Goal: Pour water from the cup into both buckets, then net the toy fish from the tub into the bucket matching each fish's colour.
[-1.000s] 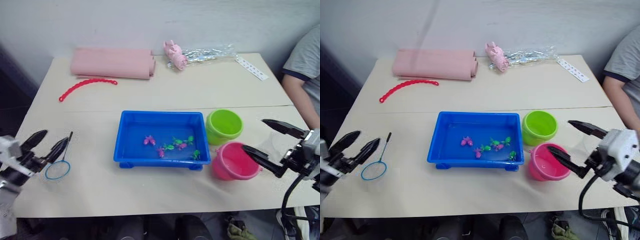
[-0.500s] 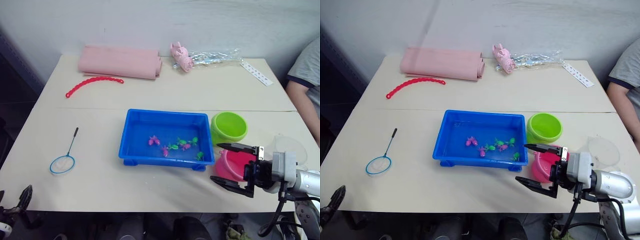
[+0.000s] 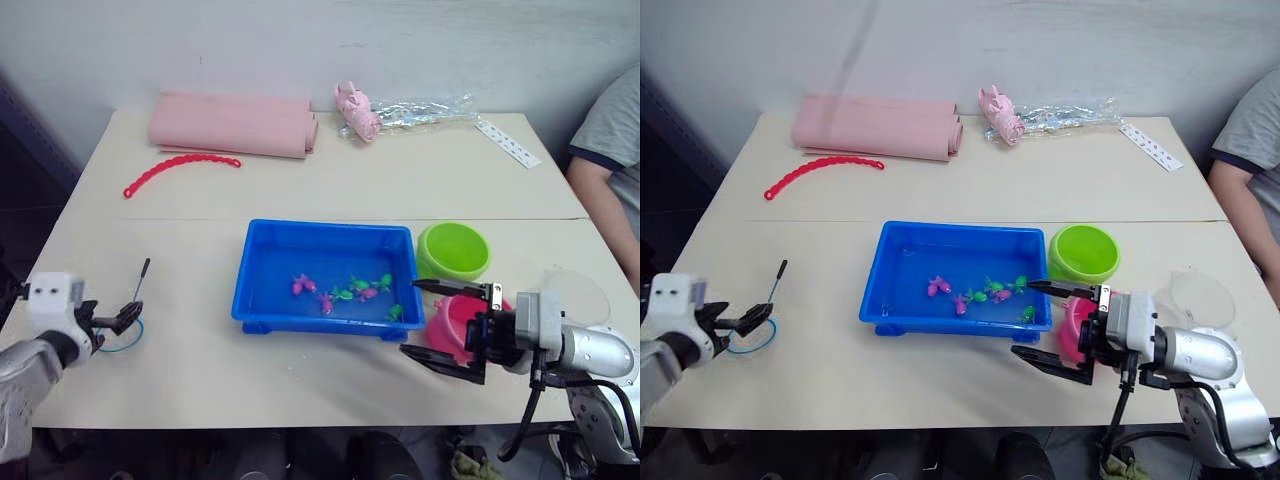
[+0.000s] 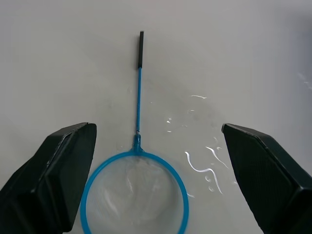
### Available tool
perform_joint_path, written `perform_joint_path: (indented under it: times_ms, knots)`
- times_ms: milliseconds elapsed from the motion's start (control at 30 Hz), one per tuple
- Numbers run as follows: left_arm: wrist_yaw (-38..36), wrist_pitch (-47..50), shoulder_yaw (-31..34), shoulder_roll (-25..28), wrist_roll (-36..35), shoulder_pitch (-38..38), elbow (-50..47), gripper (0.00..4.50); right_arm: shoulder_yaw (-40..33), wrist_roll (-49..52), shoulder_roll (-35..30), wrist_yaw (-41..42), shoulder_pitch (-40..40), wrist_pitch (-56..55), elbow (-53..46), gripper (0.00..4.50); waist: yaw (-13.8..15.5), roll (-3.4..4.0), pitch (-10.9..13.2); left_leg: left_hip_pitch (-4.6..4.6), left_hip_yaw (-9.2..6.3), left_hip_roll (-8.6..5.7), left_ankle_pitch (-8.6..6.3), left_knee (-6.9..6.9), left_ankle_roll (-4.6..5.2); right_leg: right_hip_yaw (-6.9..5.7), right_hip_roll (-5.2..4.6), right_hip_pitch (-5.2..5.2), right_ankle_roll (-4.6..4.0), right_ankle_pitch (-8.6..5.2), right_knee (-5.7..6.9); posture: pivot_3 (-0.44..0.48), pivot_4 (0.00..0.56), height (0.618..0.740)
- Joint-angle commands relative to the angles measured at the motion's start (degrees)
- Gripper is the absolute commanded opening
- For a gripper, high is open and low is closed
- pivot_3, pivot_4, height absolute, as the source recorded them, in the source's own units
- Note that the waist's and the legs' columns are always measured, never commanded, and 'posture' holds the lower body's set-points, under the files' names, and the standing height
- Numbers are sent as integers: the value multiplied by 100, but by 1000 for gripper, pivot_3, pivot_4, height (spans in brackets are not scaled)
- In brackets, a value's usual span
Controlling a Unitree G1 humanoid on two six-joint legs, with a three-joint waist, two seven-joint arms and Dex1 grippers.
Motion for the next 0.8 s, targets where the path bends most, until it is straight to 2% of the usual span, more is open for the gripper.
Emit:
perform_joint_path:
  times_ms: [33,167,267,367,500,633,733,800]
  knots:
    - [-33,-50,-521,85,430,-504,838,4500,-48,-47,-53,-118,-13,-2,-243,4479,-2,0,0,0,0,-1,1,1,-1,-2,0,-2,0,0,3,0,150,740]
    - [-119,-292,-847,25,692,-1107,1736,4500,-93,-152,-52,-264,40,-23,-303,4479,-13,0,-1,-1,-1,0,3,0,-3,-6,0,-3,0,0,4,0,150,740]
    - [-299,-288,-1101,3,855,-1269,2262,4500,-129,-208,-52,-355,131,-43,-372,4479,-5,11,-6,4,-2,0,9,0,-7,-8,-1,-2,0,0,12,0,150,740]
    - [-416,-425,-1110,-66,921,-1348,2744,3729,-178,-219,-54,-453,203,-35,-427,4500,18,48,-28,8,-2,-1,14,0,-7,-7,-2,-1,0,0,17,0,150,740]
    - [-753,-313,-1345,-55,956,-1294,2793,1996,-189,-241,-71,-504,248,-62,-434,4500,15,74,-43,18,-2,-1,18,0,-10,-3,-3,-1,0,0,35,0,150,740]
    - [-726,-349,-1317,-160,1037,-1348,2889,160,-167,-269,-66,-524,228,-83,-397,4500,31,101,-59,18,1,-2,17,0,-9,3,-4,-2,0,0,36,0,150,740]
    - [-781,-611,-1170,-132,1048,-1345,2963,71,-153,-285,-66,-519,198,-93,-360,4500,32,116,-68,18,1,-2,17,0,-8,2,-4,-2,0,0,36,0,150,740]
    - [-1036,-1155,-990,-65,981,-1351,3031,71,-151,-278,-69,-521,190,-88,-362,4500,29,126,-74,19,1,-2,18,0,-7,3,-3,-2,0,0,37,0,150,740]
